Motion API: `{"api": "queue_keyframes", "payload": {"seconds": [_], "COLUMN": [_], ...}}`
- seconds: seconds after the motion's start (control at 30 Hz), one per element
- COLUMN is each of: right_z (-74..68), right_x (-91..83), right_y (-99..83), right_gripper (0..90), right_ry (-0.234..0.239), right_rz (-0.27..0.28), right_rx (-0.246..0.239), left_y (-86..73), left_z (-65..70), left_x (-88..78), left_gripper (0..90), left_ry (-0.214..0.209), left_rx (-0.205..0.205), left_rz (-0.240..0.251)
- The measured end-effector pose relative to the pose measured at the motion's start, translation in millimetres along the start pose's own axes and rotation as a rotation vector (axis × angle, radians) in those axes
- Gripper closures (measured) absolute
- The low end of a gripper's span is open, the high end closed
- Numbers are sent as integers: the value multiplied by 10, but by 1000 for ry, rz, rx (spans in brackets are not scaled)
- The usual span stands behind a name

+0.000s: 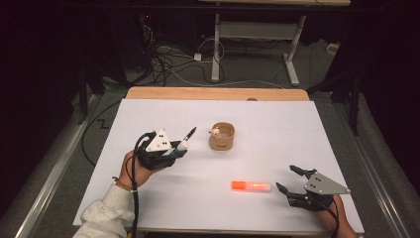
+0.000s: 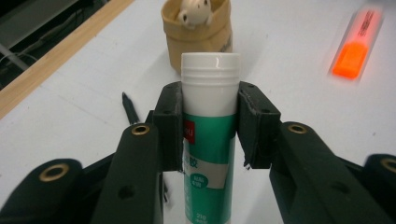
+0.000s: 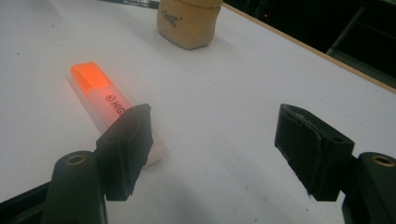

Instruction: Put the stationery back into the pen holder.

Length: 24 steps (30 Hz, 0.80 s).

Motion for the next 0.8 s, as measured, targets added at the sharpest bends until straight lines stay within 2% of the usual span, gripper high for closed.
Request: {"api": "queue_keyframes", "payload": {"seconds": [0.13, 0.33, 0.47, 0.53, 0.63, 0.7, 0.77, 0.8], "right_z": [0, 7, 8, 8, 9, 4, 8, 13], "right_x": [-6, -12, -12, -14, -9, -8, -13, -15], "right_y": [2, 1, 2, 3, 1, -1, 0, 2], "right_gripper": [282, 283, 282, 283, 283, 282, 282, 282], "right_ry": [-2, -8, -9, -9, -10, -8, -7, -7], "right_rz": [2, 7, 7, 8, 5, 4, 8, 12], "right_rx": [0, 4, 2, 2, 4, 1, 1, 1], "left_y": [23, 84, 128, 154, 223, 290, 369, 416], "left_z": [-32, -63, -86, -113, -157, -184, -218, -228], "left_x": [21, 71, 118, 138, 169, 188, 214, 227], "left_gripper": [629, 629, 629, 629, 629, 629, 629, 629], "left_ry": [9, 14, -6, -23, -33, -21, -33, -18], "left_rx": [-32, -56, -66, -84, -106, -108, -122, -114], "left_rz": [58, 123, 166, 200, 250, 277, 308, 316]}}
Point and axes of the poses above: each handheld gripper's, and its own axes: x roughly forward along the jaws, y roughly out of its top, z roughly to its right, the point moved 2 cm from there along x, roughly forward along the jaws, and after that the axes turned 1 degree about -y, right-handed, at the moved point
